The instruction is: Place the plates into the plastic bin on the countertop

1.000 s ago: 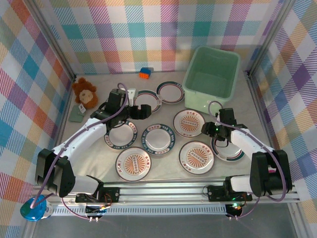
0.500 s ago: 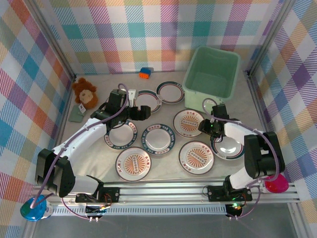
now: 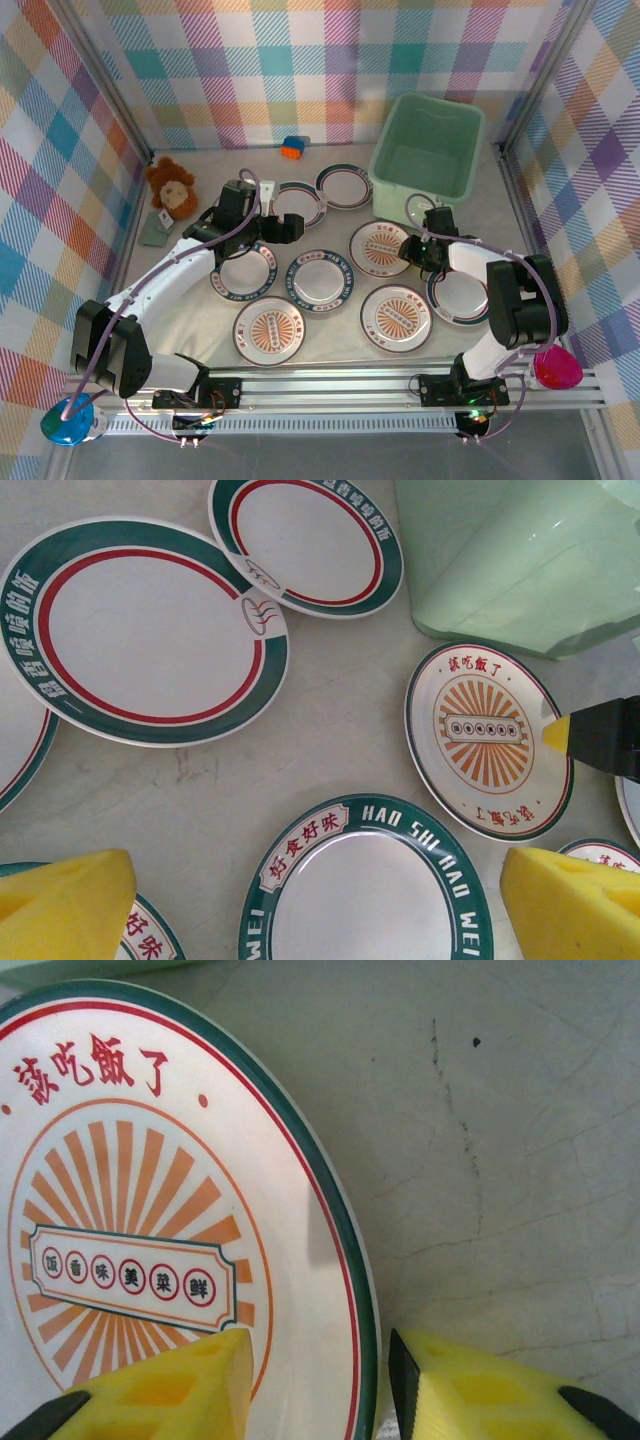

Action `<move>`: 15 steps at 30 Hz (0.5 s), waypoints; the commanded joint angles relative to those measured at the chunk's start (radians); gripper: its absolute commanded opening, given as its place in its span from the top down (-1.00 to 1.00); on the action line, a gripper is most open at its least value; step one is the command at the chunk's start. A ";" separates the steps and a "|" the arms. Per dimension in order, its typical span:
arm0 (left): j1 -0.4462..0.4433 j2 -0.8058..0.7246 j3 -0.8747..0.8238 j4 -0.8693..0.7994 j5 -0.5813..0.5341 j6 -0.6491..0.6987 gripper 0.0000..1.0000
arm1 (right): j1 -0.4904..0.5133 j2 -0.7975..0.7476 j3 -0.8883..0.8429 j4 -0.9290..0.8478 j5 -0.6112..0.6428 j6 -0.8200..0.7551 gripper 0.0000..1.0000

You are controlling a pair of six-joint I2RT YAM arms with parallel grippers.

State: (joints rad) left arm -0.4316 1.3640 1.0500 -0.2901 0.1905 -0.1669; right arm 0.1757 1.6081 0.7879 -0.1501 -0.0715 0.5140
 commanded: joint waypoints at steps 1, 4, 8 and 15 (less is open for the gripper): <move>-0.006 -0.026 0.031 -0.024 -0.006 0.013 -0.88 | 0.007 0.022 0.021 0.016 -0.010 0.005 0.22; -0.006 -0.031 0.033 -0.024 -0.007 0.012 -0.88 | 0.007 0.031 0.019 0.027 -0.008 0.004 0.27; -0.006 -0.031 0.043 -0.032 -0.003 0.010 -0.88 | 0.007 0.045 0.016 0.043 -0.008 0.003 0.35; -0.006 -0.046 0.035 -0.029 -0.021 0.007 -0.87 | 0.013 0.026 -0.022 0.079 -0.001 0.015 0.55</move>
State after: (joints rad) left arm -0.4316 1.3525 1.0649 -0.3134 0.1886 -0.1673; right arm 0.1772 1.6341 0.7853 -0.1028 -0.0711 0.5205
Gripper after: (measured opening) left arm 0.937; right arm 0.239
